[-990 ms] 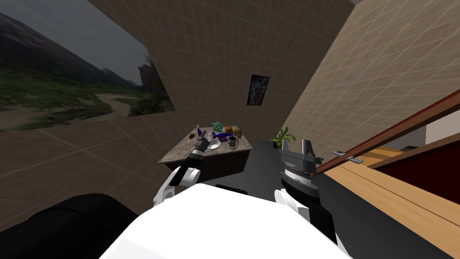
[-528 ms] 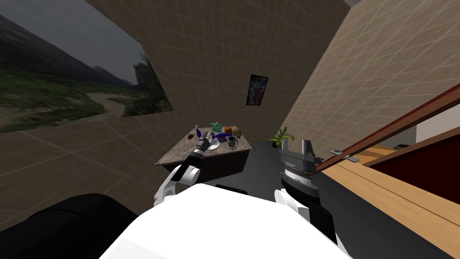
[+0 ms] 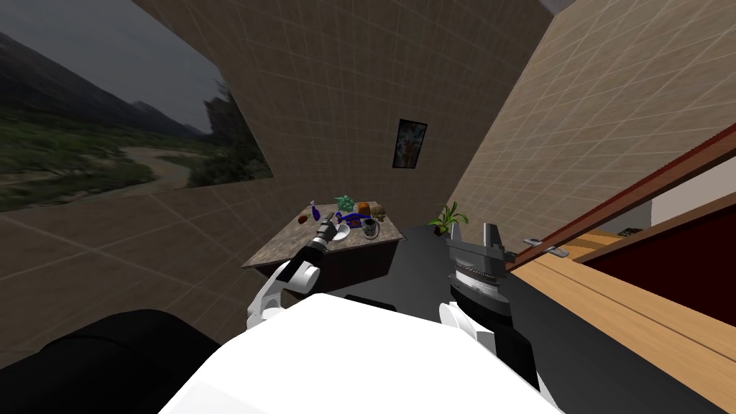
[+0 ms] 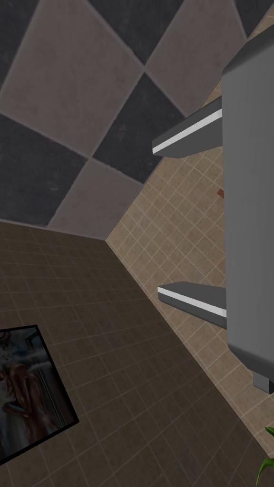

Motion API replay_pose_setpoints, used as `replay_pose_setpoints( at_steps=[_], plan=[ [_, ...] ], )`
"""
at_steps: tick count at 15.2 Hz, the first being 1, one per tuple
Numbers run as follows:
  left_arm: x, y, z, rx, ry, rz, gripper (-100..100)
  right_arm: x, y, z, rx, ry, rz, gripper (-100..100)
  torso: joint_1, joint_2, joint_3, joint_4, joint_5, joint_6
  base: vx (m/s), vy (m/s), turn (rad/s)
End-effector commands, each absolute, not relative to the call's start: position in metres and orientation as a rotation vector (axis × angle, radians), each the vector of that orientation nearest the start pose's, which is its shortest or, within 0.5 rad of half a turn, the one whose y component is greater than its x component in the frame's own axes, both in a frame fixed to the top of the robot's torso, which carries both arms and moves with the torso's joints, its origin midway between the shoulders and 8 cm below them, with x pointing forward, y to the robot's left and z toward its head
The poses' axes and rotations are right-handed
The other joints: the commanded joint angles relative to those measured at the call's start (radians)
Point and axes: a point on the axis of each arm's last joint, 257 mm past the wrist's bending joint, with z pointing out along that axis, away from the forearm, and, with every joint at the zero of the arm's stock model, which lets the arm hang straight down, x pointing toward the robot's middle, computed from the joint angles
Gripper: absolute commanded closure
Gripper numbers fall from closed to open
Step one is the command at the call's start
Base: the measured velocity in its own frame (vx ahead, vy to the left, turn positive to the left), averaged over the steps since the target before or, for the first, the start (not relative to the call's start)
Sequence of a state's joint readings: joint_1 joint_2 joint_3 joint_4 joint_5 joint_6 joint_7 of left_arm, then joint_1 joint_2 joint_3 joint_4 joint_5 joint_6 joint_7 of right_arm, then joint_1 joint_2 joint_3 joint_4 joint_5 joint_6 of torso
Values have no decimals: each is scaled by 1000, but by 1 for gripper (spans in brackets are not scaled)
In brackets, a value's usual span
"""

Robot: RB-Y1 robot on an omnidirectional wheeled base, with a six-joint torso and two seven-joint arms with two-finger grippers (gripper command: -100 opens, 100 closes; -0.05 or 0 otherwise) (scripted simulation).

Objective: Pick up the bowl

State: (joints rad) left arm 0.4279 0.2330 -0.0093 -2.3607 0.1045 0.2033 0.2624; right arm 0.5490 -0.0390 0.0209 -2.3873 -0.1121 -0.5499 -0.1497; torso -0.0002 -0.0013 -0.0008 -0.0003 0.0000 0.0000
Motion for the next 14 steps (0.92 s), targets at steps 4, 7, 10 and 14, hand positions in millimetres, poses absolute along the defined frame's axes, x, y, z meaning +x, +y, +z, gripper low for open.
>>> replay_pose_setpoints(
  at_steps=[4,7,10,14],
  plan=[
    [426,275,-94,-1262,1105,-1369,-100,309,-281,65,660,459,1547,0,0,0,0,0,0,0,13,-3,-29],
    [429,277,-104,-1315,1131,-1354,-100,309,-281,65,660,459,1547,0,0,0,0,0,0,0,16,-4,-27],
    [429,278,-115,-1351,1156,-1327,-100,309,-281,65,660,459,1547,0,0,0,0,0,0,0,12,-3,-14],
    [432,281,-130,-1432,1191,-1309,-100,309,-281,65,660,459,1547,0,0,0,0,0,0,0,14,-4,-28]
  ],
)
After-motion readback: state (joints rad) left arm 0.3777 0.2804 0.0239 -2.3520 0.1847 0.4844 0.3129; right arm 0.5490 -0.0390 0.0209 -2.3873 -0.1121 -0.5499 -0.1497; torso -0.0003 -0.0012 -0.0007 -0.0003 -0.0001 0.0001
